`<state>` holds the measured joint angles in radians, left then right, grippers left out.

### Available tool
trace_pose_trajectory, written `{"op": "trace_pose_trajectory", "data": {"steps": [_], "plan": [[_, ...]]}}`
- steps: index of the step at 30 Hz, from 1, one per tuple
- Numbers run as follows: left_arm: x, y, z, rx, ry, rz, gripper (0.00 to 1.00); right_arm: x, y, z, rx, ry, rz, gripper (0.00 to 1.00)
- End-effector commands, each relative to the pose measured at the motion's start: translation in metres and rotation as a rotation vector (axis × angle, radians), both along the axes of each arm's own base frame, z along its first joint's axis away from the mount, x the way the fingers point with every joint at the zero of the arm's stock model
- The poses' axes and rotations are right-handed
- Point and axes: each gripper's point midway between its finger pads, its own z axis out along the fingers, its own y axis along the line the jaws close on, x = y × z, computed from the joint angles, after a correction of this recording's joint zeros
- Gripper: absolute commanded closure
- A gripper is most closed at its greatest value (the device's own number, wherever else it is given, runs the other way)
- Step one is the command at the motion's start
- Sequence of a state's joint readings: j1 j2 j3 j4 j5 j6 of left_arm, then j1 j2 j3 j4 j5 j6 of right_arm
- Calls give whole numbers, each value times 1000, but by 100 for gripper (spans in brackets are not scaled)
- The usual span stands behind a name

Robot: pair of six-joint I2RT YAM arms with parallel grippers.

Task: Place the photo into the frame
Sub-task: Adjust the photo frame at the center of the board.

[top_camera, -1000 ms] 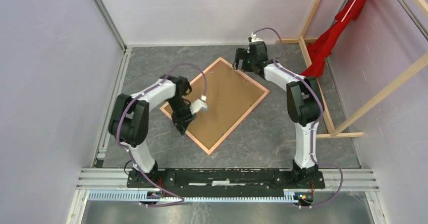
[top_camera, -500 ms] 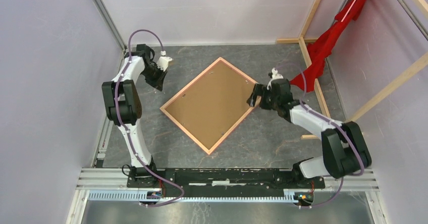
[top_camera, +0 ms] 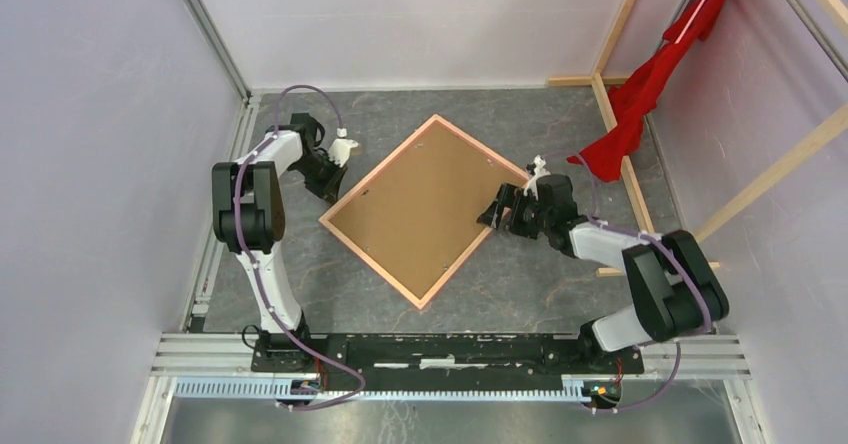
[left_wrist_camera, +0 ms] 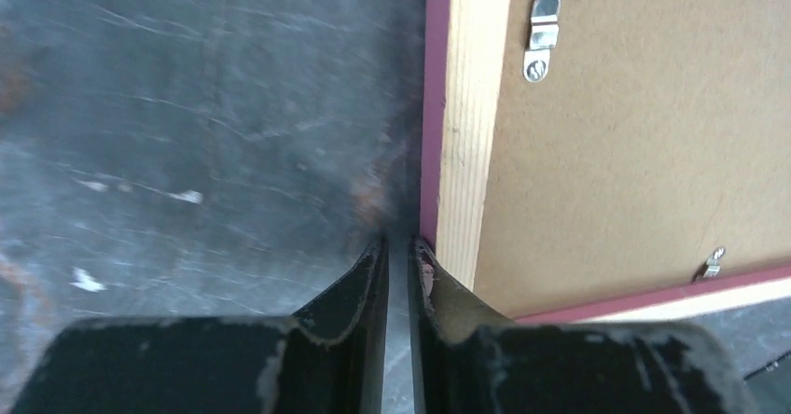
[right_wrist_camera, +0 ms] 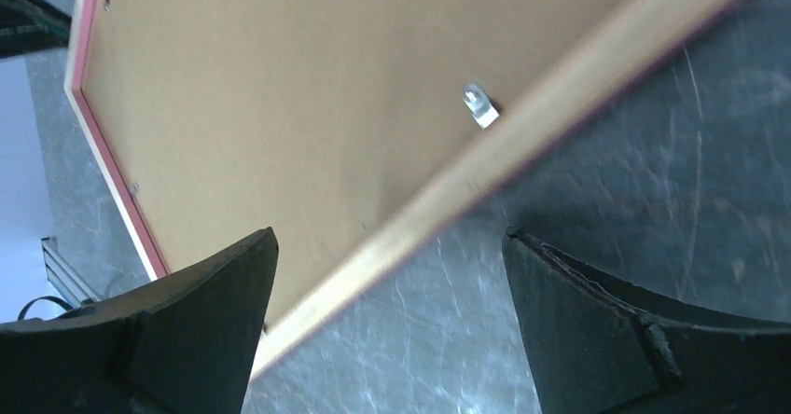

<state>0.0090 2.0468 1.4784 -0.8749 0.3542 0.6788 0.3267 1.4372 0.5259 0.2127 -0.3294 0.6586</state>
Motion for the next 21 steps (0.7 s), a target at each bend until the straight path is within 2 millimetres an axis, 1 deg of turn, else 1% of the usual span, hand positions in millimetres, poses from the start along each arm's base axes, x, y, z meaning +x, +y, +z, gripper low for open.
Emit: {"op": "trace_pose_trajectory", "data": {"steps": [1, 5, 8, 10, 12, 14, 16, 18, 19, 21], "plan": [[-40, -21, -1, -53, 62, -107, 80, 42, 6, 17, -7, -70, -12, 2], [-77, -37, -4, -83, 125, -180, 80, 83, -5, 29, -61, -103, -58, 2], [-109, -58, -6, -93, 160, -264, 80, 109, -13, 39, -117, -132, -85, 2], [-129, -73, -5, -119, 179, -307, 80, 119, -13, 37, -134, -127, -86, 2], [-142, -84, -4, -125, 184, -336, 79, 126, -13, 31, -139, -108, -78, 2], [-140, -86, 0, -132, 173, -325, 79, 131, -15, 26, -162, -97, -79, 2], [-128, -81, 6, -113, 145, -292, 79, 133, -26, 27, -216, -101, -107, 2], [-110, -74, 15, -126, 106, -235, 79, 132, -38, 37, -265, -136, -148, 3], [-99, -70, 22, -149, 88, -199, 78, 130, -45, 45, -279, -160, -170, 5], [-83, -67, 34, -224, 85, -127, 76, 126, -51, 59, -288, -198, -198, 8]]}}
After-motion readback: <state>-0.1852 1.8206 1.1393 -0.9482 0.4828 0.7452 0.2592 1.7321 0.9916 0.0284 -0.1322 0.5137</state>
